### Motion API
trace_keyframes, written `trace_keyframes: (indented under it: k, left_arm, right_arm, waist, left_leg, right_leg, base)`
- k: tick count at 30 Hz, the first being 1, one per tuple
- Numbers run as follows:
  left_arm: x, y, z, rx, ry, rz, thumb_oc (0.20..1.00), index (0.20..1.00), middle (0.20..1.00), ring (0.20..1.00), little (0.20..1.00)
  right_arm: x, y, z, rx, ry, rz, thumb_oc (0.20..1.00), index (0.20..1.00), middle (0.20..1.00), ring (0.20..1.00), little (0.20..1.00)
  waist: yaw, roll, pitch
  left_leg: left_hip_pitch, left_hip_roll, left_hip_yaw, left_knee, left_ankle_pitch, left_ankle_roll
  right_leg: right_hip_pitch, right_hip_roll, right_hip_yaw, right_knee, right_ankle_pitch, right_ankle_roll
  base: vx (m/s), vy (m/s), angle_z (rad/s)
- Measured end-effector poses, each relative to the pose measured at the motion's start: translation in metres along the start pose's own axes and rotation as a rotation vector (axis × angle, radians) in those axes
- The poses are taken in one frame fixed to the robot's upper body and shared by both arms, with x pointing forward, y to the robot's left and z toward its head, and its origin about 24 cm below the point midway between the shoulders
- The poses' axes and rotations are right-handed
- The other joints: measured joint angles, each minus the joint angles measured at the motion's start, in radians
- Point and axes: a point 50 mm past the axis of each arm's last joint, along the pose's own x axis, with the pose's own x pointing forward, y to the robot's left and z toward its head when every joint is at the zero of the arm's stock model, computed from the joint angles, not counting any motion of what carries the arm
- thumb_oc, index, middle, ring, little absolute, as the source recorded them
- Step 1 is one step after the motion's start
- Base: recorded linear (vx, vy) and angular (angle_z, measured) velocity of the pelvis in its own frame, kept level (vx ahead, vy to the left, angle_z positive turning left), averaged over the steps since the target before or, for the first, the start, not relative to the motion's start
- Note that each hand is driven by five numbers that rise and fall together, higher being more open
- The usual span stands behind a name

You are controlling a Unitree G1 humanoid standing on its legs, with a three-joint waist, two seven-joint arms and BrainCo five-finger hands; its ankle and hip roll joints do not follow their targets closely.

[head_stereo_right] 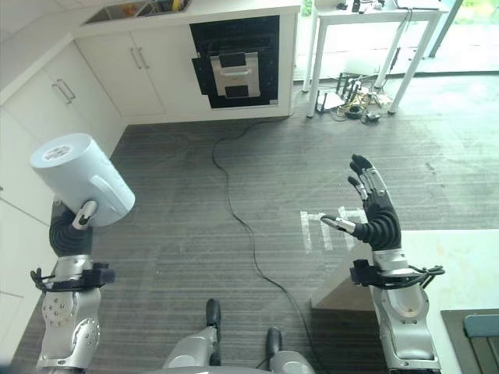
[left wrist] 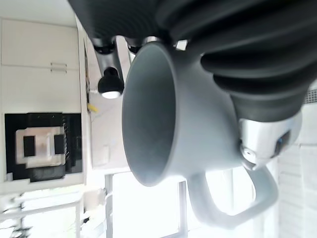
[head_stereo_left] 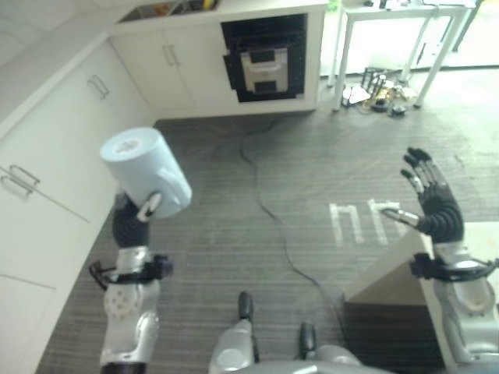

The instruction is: Place the dishes in the dishwasher.

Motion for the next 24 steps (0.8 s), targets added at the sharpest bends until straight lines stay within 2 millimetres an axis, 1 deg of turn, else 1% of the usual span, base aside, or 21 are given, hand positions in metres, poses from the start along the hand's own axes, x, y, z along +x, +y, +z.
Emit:
trace_keyframes:
  k: [1, 2, 3, 4, 5, 6, 7, 9, 11, 13, 14, 15, 16, 17, 18, 19, 20, 21, 22, 23, 24]
  left_arm:
    - [-0.001, 0.001, 0.003, 0.001, -0.013, 0.009, 0.2, 0.2, 0.2, 0.2, 0.2]
    - [0.0, 0.006, 0.007, 0.012, -0.032, 0.027, 0.2, 0.2, 0.2, 0.2, 0.2]
    - [0.0, 0.006, 0.008, 0.01, -0.038, 0.03, 0.2, 0.2, 0.2, 0.2, 0.2]
    - [0.006, 0.004, 0.012, 0.017, -0.055, 0.004, 0.2, 0.2, 0.2, 0.2, 0.2]
    - [0.008, 0.002, 0.015, 0.018, -0.067, -0.007, 0.2, 0.2, 0.2, 0.2, 0.2]
    - [0.01, 0.001, 0.02, 0.024, -0.088, -0.029, 0.2, 0.2, 0.2, 0.2, 0.2]
    - [0.012, 0.0, 0.024, 0.027, -0.104, -0.043, 0.2, 0.2, 0.2, 0.2, 0.2]
    - [0.014, -0.003, 0.027, 0.024, -0.118, -0.059, 0.2, 0.2, 0.2, 0.2, 0.2]
    - [0.021, -0.006, 0.031, 0.027, -0.144, -0.089, 0.2, 0.2, 0.2, 0.2, 0.2]
    - [0.023, -0.007, 0.033, 0.034, -0.149, -0.11, 0.2, 0.2, 0.2, 0.2, 0.2]
    - [0.023, -0.007, 0.033, 0.035, -0.144, -0.118, 0.2, 0.2, 0.2, 0.2, 0.2]
    - [0.024, -0.008, 0.03, 0.038, -0.116, -0.136, 0.2, 0.2, 0.2, 0.2, 0.2]
    - [0.025, -0.008, 0.031, 0.04, -0.119, -0.144, 0.2, 0.2, 0.2, 0.2, 0.2]
    - [0.021, -0.012, 0.032, 0.014, -0.132, -0.132, 0.2, 0.2, 0.2, 0.2, 0.2]
    - [0.01, -0.011, 0.029, 0.014, -0.093, -0.125, 0.2, 0.2, 0.2, 0.2, 0.2]
    - [0.0, -0.012, 0.018, -0.005, -0.022, -0.11, 0.2, 0.2, 0.2, 0.2, 0.2]
    - [0.003, -0.016, 0.017, -0.017, -0.026, -0.123, 0.2, 0.2, 0.2, 0.2, 0.2]
    - [0.016, -0.016, 0.01, -0.009, -0.025, -0.13, 0.2, 0.2, 0.2, 0.2, 0.2]
    - [0.044, -0.015, 0.019, 0.049, -0.08, -0.193, 0.2, 0.2, 0.2, 0.2, 0.2]
    - [0.05, -0.006, 0.03, 0.104, -0.108, -0.201, 0.2, 0.2, 0.2, 0.2, 0.2]
    - [0.037, 0.01, 0.024, 0.117, -0.058, -0.117, 0.2, 0.2, 0.2, 0.2, 0.2]
  right_arm:
    - [-0.009, 0.003, -0.001, 0.007, 0.024, 0.014, 1.0, 1.0, 1.0, 1.0, 1.0]
    - [-0.009, 0.009, 0.005, 0.017, 0.007, 0.054, 1.0, 1.0, 1.0, 1.0, 1.0]
    - [-0.009, 0.008, 0.013, -0.002, -0.023, 0.08, 1.0, 1.0, 1.0, 1.0, 1.0]
    - [-0.009, 0.01, 0.017, 0.009, -0.041, 0.073, 1.0, 1.0, 1.0, 1.0, 1.0]
    - [-0.01, 0.013, 0.017, 0.016, -0.04, 0.084, 1.0, 1.0, 1.0, 1.0, 1.0]
    - [-0.008, 0.013, 0.021, 0.015, -0.062, 0.082, 1.0, 1.0, 1.0, 1.0, 1.0]
    - [-0.003, 0.013, 0.026, 0.016, -0.095, 0.079, 1.0, 1.0, 1.0, 1.0, 1.0]
    - [0.002, 0.015, 0.028, 0.027, -0.118, 0.067, 1.0, 1.0, 1.0, 1.0, 1.0]
    - [0.008, 0.016, 0.03, 0.042, -0.144, 0.034, 1.0, 1.0, 1.0, 1.0, 1.0]
    - [0.01, 0.015, 0.031, 0.047, -0.156, 0.012, 1.0, 1.0, 1.0, 1.0, 1.0]
    - [0.009, 0.015, 0.03, 0.051, -0.151, -0.003, 1.0, 1.0, 1.0, 1.0, 1.0]
    - [0.005, 0.018, 0.027, 0.083, -0.137, -0.036, 1.0, 1.0, 1.0, 1.0, 1.0]
    - [0.005, 0.018, 0.026, 0.097, -0.137, -0.057, 1.0, 1.0, 1.0, 1.0, 1.0]
    - [0.008, 0.018, 0.035, 0.074, -0.184, -0.061, 1.0, 1.0, 1.0, 1.0, 1.0]
    - [0.001, 0.032, 0.03, 0.106, -0.158, -0.041, 1.0, 1.0, 1.0, 1.0, 1.0]
    - [-0.009, 0.04, 0.016, 0.102, -0.05, 0.01, 1.0, 1.0, 1.0, 1.0, 1.0]
    - [-0.008, 0.037, 0.016, 0.054, -0.041, 0.059, 1.0, 1.0, 1.0, 1.0, 1.0]
    - [-0.009, 0.032, 0.01, 0.01, -0.002, 0.101, 1.0, 1.0, 1.0, 1.0, 1.0]
    - [-0.013, 0.018, 0.008, 0.004, 0.007, 0.038, 1.0, 1.0, 1.0, 1.0, 1.0]
    - [-0.012, 0.008, 0.003, 0.023, 0.013, -0.028, 1.0, 1.0, 1.0, 1.0, 1.0]
    - [-0.008, 0.01, 0.0, 0.043, 0.011, -0.035, 1.0, 1.0, 1.0, 1.0, 1.0]
  waist:
    - [0.009, -0.035, -0.003]
    - [0.011, -0.063, -0.004]
    - [0.007, -0.033, -0.01]
    - [-0.018, -0.048, -0.008]
    - [-0.019, -0.065, -0.012]
    - [-0.008, -0.101, -0.026]
    - [0.01, -0.114, -0.035]
    - [0.039, -0.12, -0.038]
    - [0.05, -0.119, -0.039]
    - [0.053, -0.12, -0.044]
    - [0.057, -0.12, -0.045]
    - [0.059, -0.148, -0.059]
    - [0.062, -0.184, -0.066]
    - [0.071, -0.151, -0.07]
    - [0.069, -0.103, -0.076]
    - [0.036, -0.063, -0.096]
    - [0.029, -0.028, -0.088]
    - [0.0, -0.067, -0.054]
    - [-0.089, -0.176, -0.02]
    - [-0.094, -0.238, -0.008]
    - [-0.061, -0.244, -0.001]
  left_leg:
    - [-0.018, -0.026, 0.033, 0.125, -0.012, 0.016]
    - [-0.028, -0.064, 0.056, 0.259, -0.026, 0.039]
    - [0.019, -0.059, 0.046, 0.228, -0.073, 0.044]
    - [0.109, -0.098, 0.049, 0.124, 0.008, 0.094]
    - [0.14, -0.127, 0.052, 0.105, 0.001, 0.106]
    - [0.163, -0.17, 0.052, 0.095, -0.018, 0.134]
    - [0.175, -0.196, 0.05, 0.093, -0.019, 0.152]
    - [0.197, -0.217, 0.044, 0.085, -0.019, 0.17]
    - [0.211, -0.22, 0.014, 0.077, -0.021, 0.174]
    - [0.223, -0.222, 0.002, 0.077, -0.021, 0.174]
    - [0.229, -0.222, -0.007, 0.078, -0.022, 0.174]
    - [0.198, -0.225, -0.007, 0.177, -0.024, 0.171]
    - [0.115, -0.251, -0.002, 0.308, -0.062, 0.172]
    - [0.071, -0.325, 0.013, 0.297, -0.145, 0.286]
    - [0.104, -0.363, 0.059, 0.333, -0.238, 0.342]
    - [0.143, -0.349, 0.034, 0.269, -0.226, 0.34]
    - [0.183, -0.332, 0.007, 0.185, -0.193, 0.231]
    - [0.165, -0.34, -0.051, 0.206, -0.122, -0.038]
    - [0.074, -0.329, -0.074, 0.4, -0.23, 0.304]
    - [0.17, -0.292, -0.063, 0.261, -0.231, 0.253]
    - [0.262, -0.286, -0.037, 0.207, -0.222, 0.222]
  right_leg:
    - [-0.012, -0.045, 0.012, 0.026, -0.017, 0.011]
    - [-0.016, -0.101, 0.029, 0.01, -0.03, 0.032]
    - [0.005, -0.097, 0.027, -0.004, -0.044, 0.076]
    - [0.041, -0.135, 0.026, 0.013, -0.048, 0.129]
    - [0.067, -0.157, 0.026, 0.013, -0.056, 0.14]
    - [0.096, -0.194, 0.019, 0.004, -0.072, 0.168]
    - [0.113, -0.221, 0.0, -0.005, -0.074, 0.18]
    - [0.132, -0.235, -0.033, -0.003, -0.065, 0.188]
    - [0.135, -0.236, -0.07, 0.044, -0.062, 0.193]
    - [0.113, -0.234, -0.075, 0.124, -0.062, 0.198]
    - [0.09, -0.235, -0.072, 0.199, -0.064, 0.209]
    - [0.002, -0.252, -0.024, 0.39, -0.039, 0.233]
    - [-0.007, -0.267, 0.011, 0.437, -0.011, 0.232]
    - [-0.166, -0.267, 0.077, 0.71, 0.04, 0.317]
    - [-0.416, -0.224, 0.143, 1.164, 0.172, 0.322]
    - [-0.534, -0.205, 0.03, 1.202, 0.083, 0.233]
    - [-0.596, -0.172, -0.093, 1.011, -0.018, 0.156]
    - [-0.592, -0.154, -0.192, 0.665, -0.108, 0.076]
    - [-0.55, -0.244, -0.208, 0.307, -0.062, 0.131]
    - [-0.545, -0.275, -0.197, 0.158, -0.007, 0.173]
    - [-0.519, -0.242, -0.191, 0.05, 0.007, 0.147]
  base:
    - [0.31, 0.177, -0.56]
    - [0.31, 0.172, -0.88]
    - [0.34, 0.189, -0.66]
    - [0.32, 0.197, -0.25]
    - [0.3, 0.197, 0.11]
    - [0.28, 0.204, 0.25]
    - [0.27, 0.22, 0.28]
    - [0.24, 0.233, 0.33]
    - [0.17, 0.202, 0.54]
    - [0.17, 0.239, 0.39]
    - [0.17, 0.243, 0.38]
    - [0.28, 0.368, 0.49]
    - [0.3, 0.389, 0.36]
    - [0.33, 0.342, 0.0]
    - [0.37, 0.074, -0.05]
    - [0.49, -0.066, -0.11]
    - [0.53, -0.172, 0.32]
    - [0.46, -0.187, 1.43]
    - [0.45, -0.199, 1.87]
    - [0.38, -0.178, 0.99]
    - [0.37, -0.226, -0.16]
